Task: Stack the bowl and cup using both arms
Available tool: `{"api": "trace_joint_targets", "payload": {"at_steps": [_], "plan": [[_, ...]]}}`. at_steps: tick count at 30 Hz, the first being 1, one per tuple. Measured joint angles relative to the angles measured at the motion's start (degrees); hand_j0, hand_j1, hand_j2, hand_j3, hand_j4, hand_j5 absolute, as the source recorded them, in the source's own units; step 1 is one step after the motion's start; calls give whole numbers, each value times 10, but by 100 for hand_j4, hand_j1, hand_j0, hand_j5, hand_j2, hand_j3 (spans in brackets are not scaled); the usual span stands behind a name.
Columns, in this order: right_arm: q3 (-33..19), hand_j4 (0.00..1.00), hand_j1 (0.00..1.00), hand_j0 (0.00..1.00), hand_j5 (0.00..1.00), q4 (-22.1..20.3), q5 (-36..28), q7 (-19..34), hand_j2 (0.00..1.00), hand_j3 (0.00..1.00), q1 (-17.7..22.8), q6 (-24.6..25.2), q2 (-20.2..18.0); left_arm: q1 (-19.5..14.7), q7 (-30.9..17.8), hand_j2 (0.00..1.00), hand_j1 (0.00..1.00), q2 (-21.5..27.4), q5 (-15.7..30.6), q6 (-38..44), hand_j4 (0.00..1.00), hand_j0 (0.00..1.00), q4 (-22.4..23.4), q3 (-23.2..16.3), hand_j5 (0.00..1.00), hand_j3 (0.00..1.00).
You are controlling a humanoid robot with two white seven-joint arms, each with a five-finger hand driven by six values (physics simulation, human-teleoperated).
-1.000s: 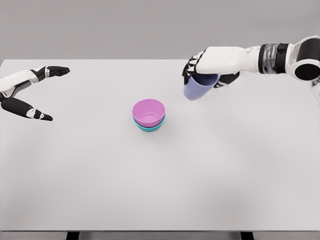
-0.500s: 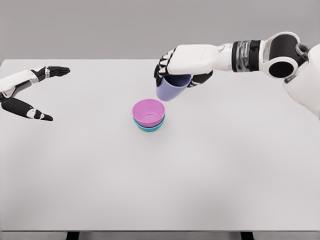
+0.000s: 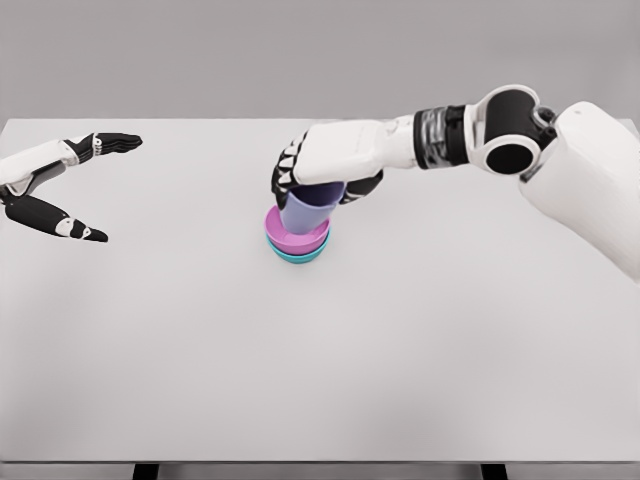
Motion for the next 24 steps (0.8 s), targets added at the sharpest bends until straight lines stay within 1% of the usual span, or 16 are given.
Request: {"api": "trace_joint_targets", "payload": {"at_steps": [9, 13, 15, 17, 18, 24], "plan": [[12, 64, 64, 64, 64, 14, 3, 0, 64, 64, -4, 0, 13, 0, 0, 100, 100, 0, 0, 0, 100, 100, 0, 0, 100, 100], [20, 66, 66, 66, 66, 31, 3, 0, 66, 66, -4, 0, 18, 0, 0, 100, 100, 0, 0, 0, 100, 100, 0, 0, 100, 100], [23, 72, 72, 72, 72, 36, 4, 0, 72, 72, -4, 0, 20, 0, 0, 100, 100, 0, 0, 0, 100, 100, 0, 0, 100, 100], [25, 97, 97, 97, 97, 38, 9, 0, 97, 97, -4, 0, 22, 0, 0, 100, 100, 0, 0, 0, 100, 100, 0, 0, 100, 100], [25, 99, 99, 99, 99, 38, 15, 1, 99, 99, -4, 0, 23, 0, 0, 100, 100, 0, 0, 0, 100, 100, 0, 0, 100, 100], [25, 100, 100, 100, 100, 36, 30, 1, 100, 100, -11, 1, 26, 0, 0, 100, 100, 0, 0, 0, 100, 100, 0, 0, 100, 100]]}}
